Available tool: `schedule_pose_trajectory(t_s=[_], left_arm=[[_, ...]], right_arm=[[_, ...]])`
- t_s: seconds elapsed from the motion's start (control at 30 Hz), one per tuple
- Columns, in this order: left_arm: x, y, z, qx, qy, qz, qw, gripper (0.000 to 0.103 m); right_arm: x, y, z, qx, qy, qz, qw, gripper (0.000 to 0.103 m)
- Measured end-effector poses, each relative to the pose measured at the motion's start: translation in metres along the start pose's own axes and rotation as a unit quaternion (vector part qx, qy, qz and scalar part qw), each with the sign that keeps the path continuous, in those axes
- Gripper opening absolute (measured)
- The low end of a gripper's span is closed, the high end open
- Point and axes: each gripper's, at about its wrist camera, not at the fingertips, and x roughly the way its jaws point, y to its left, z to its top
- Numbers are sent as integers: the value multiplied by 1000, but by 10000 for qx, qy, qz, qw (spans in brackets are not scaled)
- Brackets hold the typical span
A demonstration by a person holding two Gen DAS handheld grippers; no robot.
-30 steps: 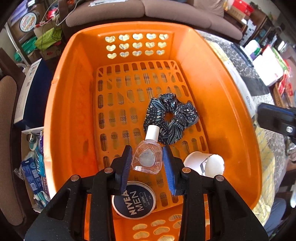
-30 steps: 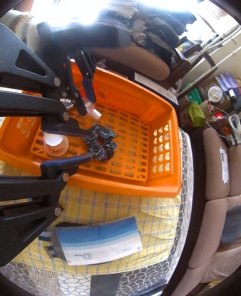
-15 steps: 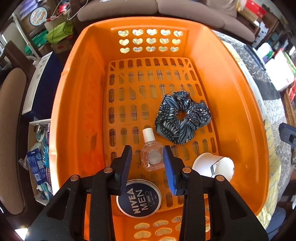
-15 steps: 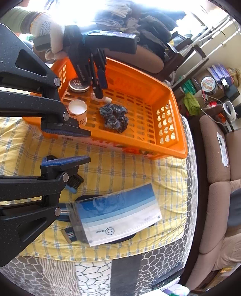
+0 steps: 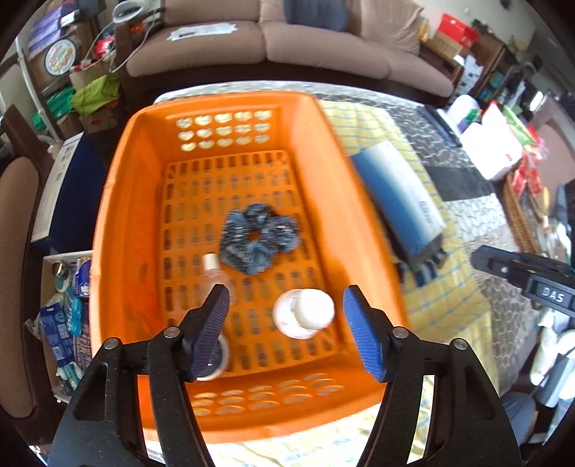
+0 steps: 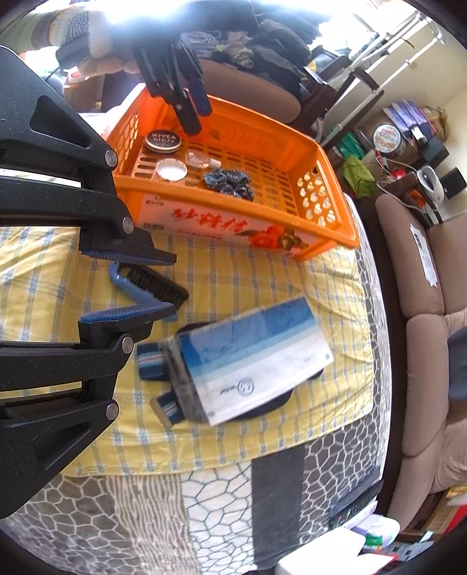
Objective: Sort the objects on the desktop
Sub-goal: 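Move the right gripper to the black-and-blue hairbrush on the cloth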
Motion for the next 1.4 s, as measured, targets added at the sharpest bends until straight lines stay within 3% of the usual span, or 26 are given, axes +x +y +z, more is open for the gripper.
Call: schedule_pose_trajectory(t_s=[0.1, 0.13, 0.2, 0.27, 0.33, 0.57, 0.73, 0.9, 0.97, 1.1, 1.23, 1.4], left_arm=[[-4, -28, 1, 170, -9, -120, 9998, 66], [-4, -36, 1, 226, 1, -178, 9996, 68], [-5, -54, 1, 304, 7, -263, 9992, 82], [-5, -71, 1, 382, 13, -343, 9987, 88], [-4, -88, 2, 493, 20, -334, 9982, 89], [6, -137, 2, 898, 102, -222, 9957, 100], [26, -166, 3, 1290, 319, 40, 9911, 99], [56, -185, 8, 1602, 762, 260, 9838, 80], [71, -190, 9, 1779, 988, 442, 9781, 79], [91, -195, 7, 2022, 1277, 705, 9684, 64], [80, -189, 10, 1825, 1135, 438, 9756, 64], [43, -161, 26, 1309, 775, 10, 9884, 64]], right_arm=[[-9, -15, -6, 176, -45, -27, 9998, 43], [-12, -20, -7, 212, -62, -46, 9997, 46], [-18, -28, -11, 263, -91, -86, 9996, 46], [-24, -37, -15, 336, -120, -76, 9993, 49], [-29, -46, -20, 414, -147, -31, 9990, 58], [-37, -76, -33, 704, -198, 54, 9973, 72], [-39, -93, -40, 829, -212, 171, 9962, 72], [-43, -107, -46, 885, -288, 278, 9953, 72], [-44, -113, -48, 933, -326, 336, 9945, 70], [-44, -123, -53, 930, -333, 398, 9943, 58], [-36, -125, -57, 875, -223, 567, 9943, 47], [-13, -117, -58, 1024, -59, 907, 9906, 46]])
